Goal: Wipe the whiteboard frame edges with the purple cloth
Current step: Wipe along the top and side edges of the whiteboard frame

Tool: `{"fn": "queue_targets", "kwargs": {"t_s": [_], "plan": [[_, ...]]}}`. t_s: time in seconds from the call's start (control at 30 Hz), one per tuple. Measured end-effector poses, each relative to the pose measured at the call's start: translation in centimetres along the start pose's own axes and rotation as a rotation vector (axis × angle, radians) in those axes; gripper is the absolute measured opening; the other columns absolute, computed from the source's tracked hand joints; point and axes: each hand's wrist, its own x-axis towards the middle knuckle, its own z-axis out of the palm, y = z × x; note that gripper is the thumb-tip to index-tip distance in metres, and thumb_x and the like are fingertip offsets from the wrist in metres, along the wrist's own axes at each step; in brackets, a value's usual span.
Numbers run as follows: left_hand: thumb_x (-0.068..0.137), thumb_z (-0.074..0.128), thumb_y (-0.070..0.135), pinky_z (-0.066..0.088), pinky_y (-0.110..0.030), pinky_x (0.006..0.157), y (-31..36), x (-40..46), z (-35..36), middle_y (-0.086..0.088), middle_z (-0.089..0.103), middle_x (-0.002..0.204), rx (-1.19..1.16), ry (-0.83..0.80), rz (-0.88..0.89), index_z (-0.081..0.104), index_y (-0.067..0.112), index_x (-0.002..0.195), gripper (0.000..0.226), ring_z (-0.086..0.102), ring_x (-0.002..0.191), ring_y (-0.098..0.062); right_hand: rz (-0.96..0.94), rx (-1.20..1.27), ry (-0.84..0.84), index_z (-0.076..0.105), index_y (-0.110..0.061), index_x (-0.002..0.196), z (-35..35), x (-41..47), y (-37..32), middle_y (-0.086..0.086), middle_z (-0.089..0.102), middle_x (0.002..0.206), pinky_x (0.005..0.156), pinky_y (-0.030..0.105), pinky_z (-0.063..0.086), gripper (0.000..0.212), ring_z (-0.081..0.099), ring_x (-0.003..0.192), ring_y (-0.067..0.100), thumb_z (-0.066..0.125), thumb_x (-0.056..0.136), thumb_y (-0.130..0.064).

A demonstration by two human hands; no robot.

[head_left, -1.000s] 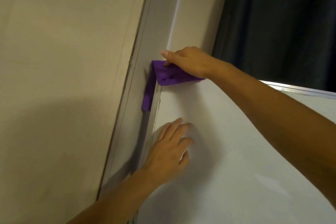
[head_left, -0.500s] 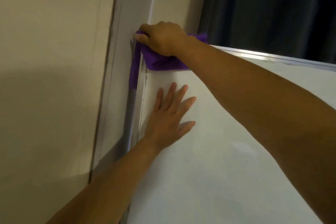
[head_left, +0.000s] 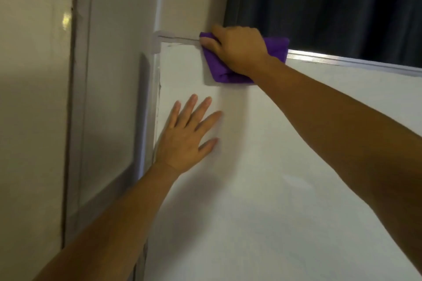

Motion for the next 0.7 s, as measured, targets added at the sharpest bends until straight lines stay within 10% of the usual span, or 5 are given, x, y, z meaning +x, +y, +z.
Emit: {"fn": "queue_targets", "kwargs": {"t_s": [0.7], "plan": [[0.101,0.035,0.049,0.014,-0.065,0.129,6.8,2.2,-1.9,-0.018,0.021,0.174,0.079,-0.098,-0.093,0.043,0.008,0.159,0.071,0.016,0.162,-0.041,0.247,-0.094,0.073,0.057,-0.013,0.105,-3.4,-23.2,31.0,0.012,0.065,0.088,0.07,0.032,0.035,0.06,0.053,0.071,0.025,0.019,0.102,-0.058]]}}
